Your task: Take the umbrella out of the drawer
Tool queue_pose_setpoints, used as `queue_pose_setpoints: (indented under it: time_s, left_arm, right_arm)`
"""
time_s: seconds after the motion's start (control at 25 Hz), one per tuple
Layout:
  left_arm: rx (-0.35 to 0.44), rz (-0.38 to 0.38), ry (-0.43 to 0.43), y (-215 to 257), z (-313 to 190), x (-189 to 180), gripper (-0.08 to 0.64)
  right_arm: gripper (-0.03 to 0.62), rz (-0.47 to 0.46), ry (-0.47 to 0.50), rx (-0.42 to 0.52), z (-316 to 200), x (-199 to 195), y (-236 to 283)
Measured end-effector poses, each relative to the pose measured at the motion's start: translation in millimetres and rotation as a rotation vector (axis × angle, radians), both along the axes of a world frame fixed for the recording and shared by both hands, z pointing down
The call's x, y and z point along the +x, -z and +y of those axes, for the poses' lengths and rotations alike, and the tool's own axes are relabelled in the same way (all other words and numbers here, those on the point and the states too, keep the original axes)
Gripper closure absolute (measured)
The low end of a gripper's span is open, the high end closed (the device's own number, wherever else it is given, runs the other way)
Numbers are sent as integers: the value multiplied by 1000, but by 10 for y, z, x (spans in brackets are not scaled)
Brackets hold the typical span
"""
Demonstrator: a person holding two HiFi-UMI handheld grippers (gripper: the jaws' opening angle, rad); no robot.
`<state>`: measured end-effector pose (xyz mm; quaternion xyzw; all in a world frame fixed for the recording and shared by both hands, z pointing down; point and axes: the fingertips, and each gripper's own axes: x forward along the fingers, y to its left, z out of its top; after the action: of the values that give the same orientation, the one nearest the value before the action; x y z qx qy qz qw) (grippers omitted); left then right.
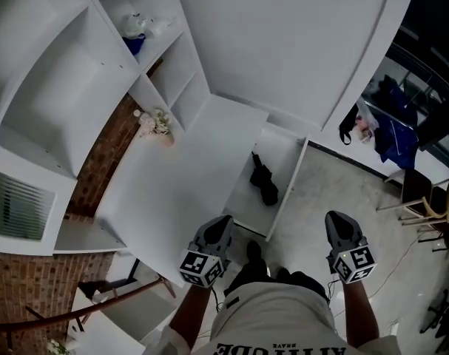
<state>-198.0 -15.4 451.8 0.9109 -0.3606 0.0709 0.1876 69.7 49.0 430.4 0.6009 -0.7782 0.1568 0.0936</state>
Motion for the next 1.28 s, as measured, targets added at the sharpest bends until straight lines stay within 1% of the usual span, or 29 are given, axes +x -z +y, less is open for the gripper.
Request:
queue_pose_setpoints:
  time_s: [0.16, 0.4, 0.76, 1.04, 1.28]
  left_arm:
    - [-14, 21, -36, -108, -175, -18, 535]
    - [-19, 37, -82, -211, -328, 54, 535]
    - [-34, 42, -105, -256, -476, 131, 535]
    - [-60, 40, -88, -331, -573, 220, 535]
    - [-95, 37, -16, -420, -665, 321, 535]
  right_arm:
    - [558, -2, -29, -10, -124, -96, -19]
    - [558, 7, -57, -27, -197, -148, -39]
    - [558, 33, -52, -28, -313, -164, 0]
    - [558, 46, -7, -31, -501, -128, -45]
    - [558, 28, 58, -54, -758, -10, -142]
